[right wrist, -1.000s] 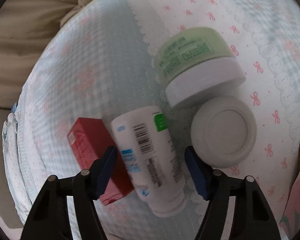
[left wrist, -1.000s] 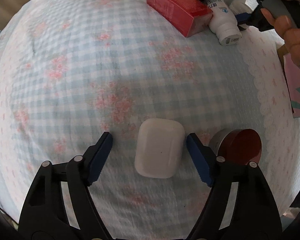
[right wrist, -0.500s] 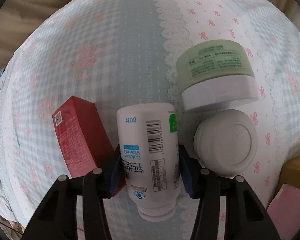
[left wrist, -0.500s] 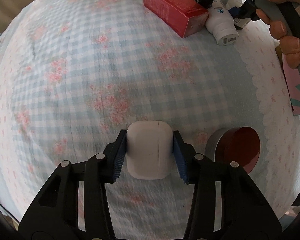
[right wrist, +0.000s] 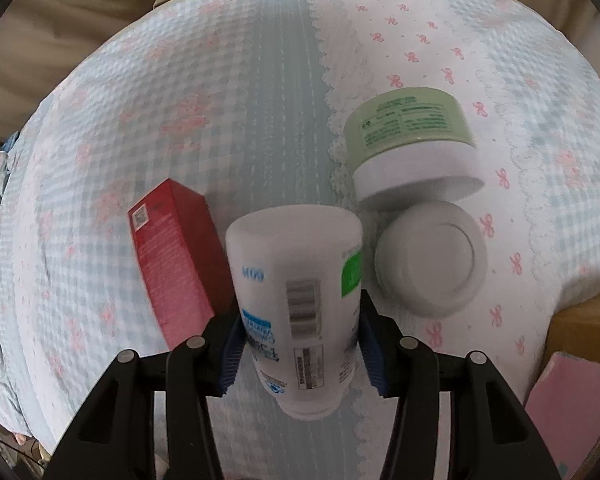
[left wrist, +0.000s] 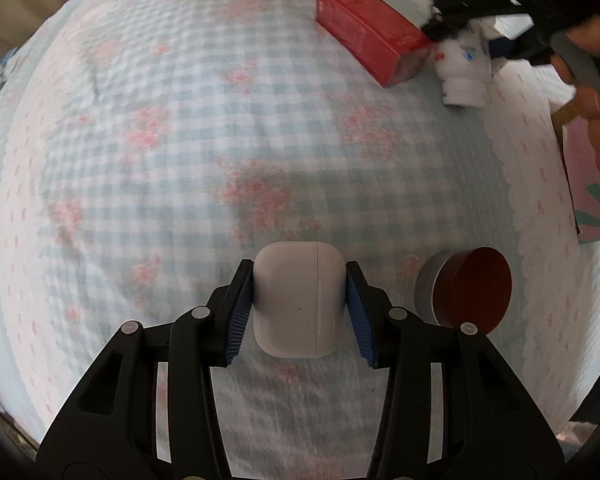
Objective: Organize rigid objects
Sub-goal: 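Grasp the white earbud case with the left tool while the right tool grasps the white pill bottle, then carry the earbud case and pill bottle over the pink cardboard box, then release the earbud case and pill bottle into the box, then pull both tools back from the box toward the bed, then grasp the red box with the left tool while the right tool grasps the green-lidded jar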
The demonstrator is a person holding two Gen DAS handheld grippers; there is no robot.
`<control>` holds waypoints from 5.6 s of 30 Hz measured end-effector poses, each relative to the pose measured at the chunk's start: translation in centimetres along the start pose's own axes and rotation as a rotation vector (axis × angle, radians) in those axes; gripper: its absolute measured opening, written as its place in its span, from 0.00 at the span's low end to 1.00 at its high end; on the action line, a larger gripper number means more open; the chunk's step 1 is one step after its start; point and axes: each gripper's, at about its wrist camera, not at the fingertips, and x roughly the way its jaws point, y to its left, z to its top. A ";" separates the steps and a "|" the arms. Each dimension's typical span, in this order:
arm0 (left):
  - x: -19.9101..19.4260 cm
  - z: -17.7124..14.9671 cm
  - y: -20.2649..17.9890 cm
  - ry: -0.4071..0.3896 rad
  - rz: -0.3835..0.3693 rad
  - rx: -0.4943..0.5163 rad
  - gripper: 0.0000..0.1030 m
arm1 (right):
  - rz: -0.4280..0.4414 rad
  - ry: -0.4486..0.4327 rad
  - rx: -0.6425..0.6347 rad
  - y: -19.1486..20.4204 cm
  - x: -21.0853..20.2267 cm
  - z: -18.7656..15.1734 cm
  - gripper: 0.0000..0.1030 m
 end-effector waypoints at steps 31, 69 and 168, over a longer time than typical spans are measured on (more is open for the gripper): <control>-24.5 3.1 -14.2 -0.321 -0.008 0.070 0.40 | 0.144 -0.178 0.001 -13.7 -26.4 -6.7 0.45; -7.3 7.2 -50.2 -0.080 -0.186 0.460 0.40 | -0.008 0.067 0.085 -44.6 -17.1 -8.1 0.45; -12.5 16.8 -0.4 -0.092 -0.210 -0.131 1.00 | -0.060 -0.279 0.009 -4.3 -20.0 -3.9 1.00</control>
